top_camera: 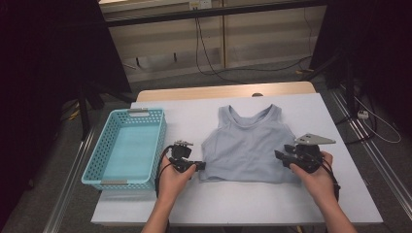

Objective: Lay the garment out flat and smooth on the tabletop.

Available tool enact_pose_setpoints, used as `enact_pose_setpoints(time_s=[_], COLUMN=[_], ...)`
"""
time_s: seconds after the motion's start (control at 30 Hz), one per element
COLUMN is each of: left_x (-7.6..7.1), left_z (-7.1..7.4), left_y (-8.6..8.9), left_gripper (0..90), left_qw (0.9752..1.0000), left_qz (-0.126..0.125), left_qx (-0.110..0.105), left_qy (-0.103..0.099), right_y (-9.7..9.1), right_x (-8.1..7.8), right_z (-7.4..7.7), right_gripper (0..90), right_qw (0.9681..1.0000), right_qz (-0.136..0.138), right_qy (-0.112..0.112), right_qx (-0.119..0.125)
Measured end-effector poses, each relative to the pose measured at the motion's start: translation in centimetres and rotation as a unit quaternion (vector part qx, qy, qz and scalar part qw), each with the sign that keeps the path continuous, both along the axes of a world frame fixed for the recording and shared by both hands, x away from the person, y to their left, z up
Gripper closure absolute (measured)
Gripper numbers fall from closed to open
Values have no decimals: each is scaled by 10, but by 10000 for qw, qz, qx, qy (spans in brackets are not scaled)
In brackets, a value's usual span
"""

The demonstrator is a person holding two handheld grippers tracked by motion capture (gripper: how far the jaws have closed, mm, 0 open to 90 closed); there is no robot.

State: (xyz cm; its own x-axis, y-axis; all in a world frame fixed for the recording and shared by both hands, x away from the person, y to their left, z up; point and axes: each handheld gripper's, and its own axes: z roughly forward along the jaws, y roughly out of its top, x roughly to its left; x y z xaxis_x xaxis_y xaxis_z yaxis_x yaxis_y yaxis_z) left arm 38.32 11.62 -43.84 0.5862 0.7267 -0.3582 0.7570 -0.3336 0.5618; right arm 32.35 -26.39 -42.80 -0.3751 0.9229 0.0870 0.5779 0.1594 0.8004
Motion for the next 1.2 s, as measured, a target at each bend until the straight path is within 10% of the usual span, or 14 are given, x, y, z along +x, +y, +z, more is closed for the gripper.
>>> enact_pose_setpoints(time_s=[0.33,1.2], left_x=[-1,4], left_z=[4,12], left_y=[1,-4], left_gripper=[857,838], left_qw=[10000,9998], left_qz=[-66,-111], left_qx=[10,129], left_qy=[-65,-127], right_y=[-26,-43], right_x=[3,-14], right_z=[-23,-17], right_gripper=[462,452], right_qw=[9966,9969], right_qz=[-642,-645], right_qy=[522,432], right_qx=[-15,120])
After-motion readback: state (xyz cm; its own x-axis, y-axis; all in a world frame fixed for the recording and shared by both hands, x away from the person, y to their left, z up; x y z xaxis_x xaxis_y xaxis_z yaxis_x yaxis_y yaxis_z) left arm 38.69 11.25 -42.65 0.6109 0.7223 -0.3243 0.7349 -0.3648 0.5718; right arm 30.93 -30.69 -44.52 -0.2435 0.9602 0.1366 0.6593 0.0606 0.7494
